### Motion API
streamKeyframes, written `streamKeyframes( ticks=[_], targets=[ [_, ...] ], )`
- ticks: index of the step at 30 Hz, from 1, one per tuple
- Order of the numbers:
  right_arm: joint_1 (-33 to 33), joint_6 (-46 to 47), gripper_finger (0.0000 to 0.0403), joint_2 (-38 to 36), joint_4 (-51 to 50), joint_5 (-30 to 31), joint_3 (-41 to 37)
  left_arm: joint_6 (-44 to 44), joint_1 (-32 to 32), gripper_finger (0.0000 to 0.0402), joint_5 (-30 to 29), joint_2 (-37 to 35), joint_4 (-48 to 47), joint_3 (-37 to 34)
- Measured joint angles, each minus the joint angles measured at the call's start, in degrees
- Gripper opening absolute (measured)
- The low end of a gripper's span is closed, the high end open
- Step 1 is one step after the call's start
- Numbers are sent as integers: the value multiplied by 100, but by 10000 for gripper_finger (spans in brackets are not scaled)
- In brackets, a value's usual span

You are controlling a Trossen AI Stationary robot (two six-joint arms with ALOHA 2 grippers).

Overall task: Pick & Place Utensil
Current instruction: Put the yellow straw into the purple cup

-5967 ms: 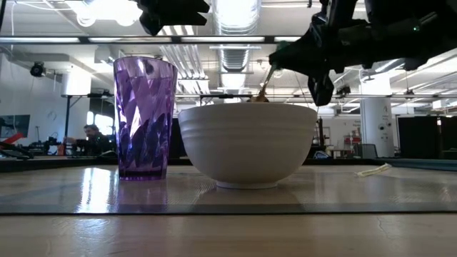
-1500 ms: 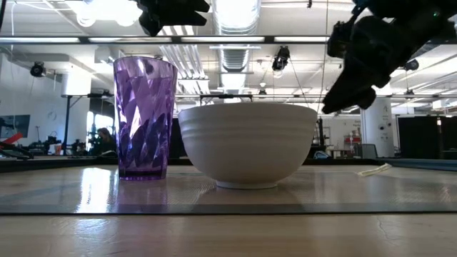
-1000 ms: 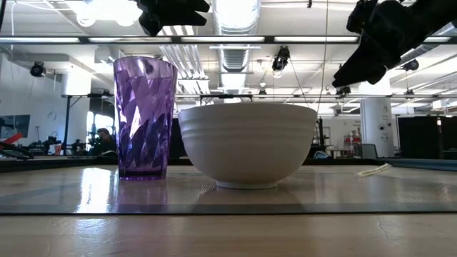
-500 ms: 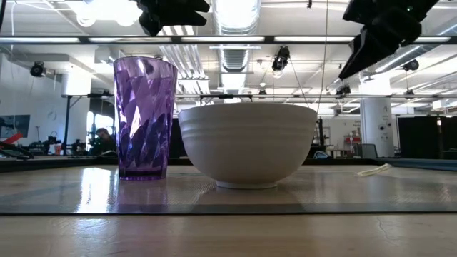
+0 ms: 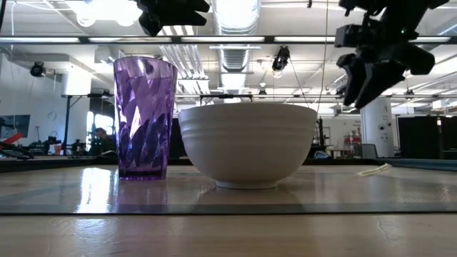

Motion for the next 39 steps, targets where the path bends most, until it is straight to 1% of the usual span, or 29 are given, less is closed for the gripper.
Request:
streamKeyframes(
  ticks=[4, 8, 14, 17, 30, 39],
  targets=[
    [0, -141, 196, 413, -9, -303, 0, -2, 0, 167, 0, 0, -3, 0],
    [0, -296, 196, 814, -56, -347, 0, 1, 0, 167, 0, 0, -4, 0],
    [1, -477, 196, 1376, -63, -705, 0, 28, 0, 167, 0, 0, -6, 0],
    [2, -620, 196, 1629, -75, -773, 0, 31, 0, 167, 0, 0, -8, 0],
    [2, -939, 196, 2581, -122, -771, 0, 20, -1, 167, 0, 0, -9, 0],
    [-58, -968, 196, 2973, -116, -429, 27, 17, -2, 167, 0, 0, -17, 0]
  ],
)
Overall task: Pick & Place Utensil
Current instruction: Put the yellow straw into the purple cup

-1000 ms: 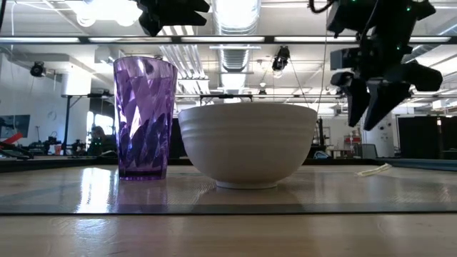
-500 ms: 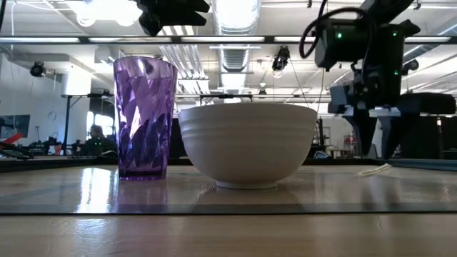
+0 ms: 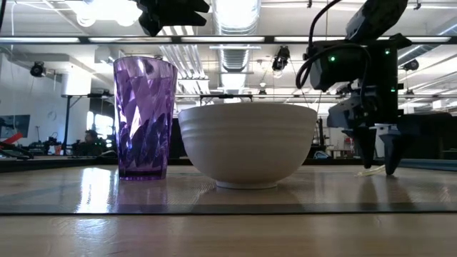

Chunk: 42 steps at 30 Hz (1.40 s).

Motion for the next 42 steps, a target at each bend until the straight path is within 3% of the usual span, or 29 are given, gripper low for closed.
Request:
streamKeyframes(
  ticks=[13, 19, 34, 42],
  targets=[
    [-471, -458, 190, 117, -7, -496, 91, -11, 1, 167, 0, 0, -2, 0],
    [-763, -593, 148, 229, -7, -821, 109, -9, 2, 167, 0, 0, -4, 0],
    [-918, -375, 17, 142, 47, -763, 85, -7, 0, 167, 0, 0, -56, 0],
    [-924, -74, 8, -2, -29, -728, 60, -122, 0, 167, 0, 0, -190, 0]
  ],
)
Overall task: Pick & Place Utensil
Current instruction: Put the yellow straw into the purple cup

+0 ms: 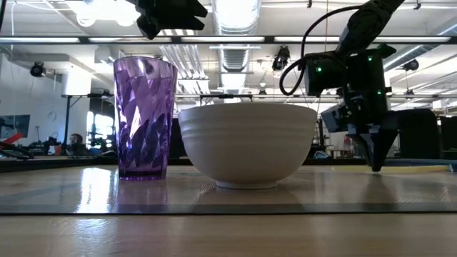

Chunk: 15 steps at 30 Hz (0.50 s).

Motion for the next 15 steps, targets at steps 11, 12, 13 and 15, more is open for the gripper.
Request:
streamKeyframes(
  ticks=[11, 12, 13, 15],
  targets=[
    [7, 325, 8, -523, -139, -43, 4, 20, 0, 167, 0, 0, -42, 1],
    [7, 376, 8, -626, -137, -42, 4, 22, 0, 167, 0, 0, -42, 0],
    [7, 432, 8, -744, -137, -43, 7, 21, 0, 167, 0, 0, -40, 1],
    [10, 558, 8, -994, -131, -44, 9, 0, 0, 167, 0, 0, -37, 1]
  ],
)
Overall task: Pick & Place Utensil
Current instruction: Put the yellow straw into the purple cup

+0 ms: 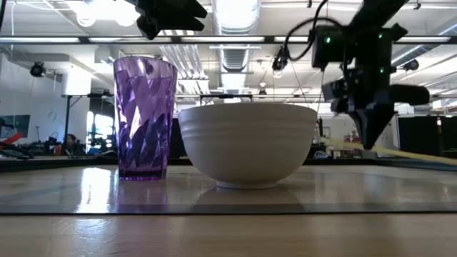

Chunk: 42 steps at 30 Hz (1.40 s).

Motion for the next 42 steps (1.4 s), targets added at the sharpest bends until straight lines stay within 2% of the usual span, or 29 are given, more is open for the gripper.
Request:
streamKeyframes(
  ticks=[10, 18, 28, 42],
  targets=[
    [25, 607, 8, -1524, 183, 24, 17, 49, 2, 167, 0, 0, 20, 1],
    [156, 756, 8, -2370, 1317, 24, 17, 241, 1, 168, -2, 0, 64, 0],
    [706, 755, 8, -2562, 2670, 22, 17, 247, 0, 168, -2, 0, 119, 1],
    [1337, 937, 8, -2557, 3245, 22, 668, 786, 0, 168, -24, 28, 744, 1]
  ],
)
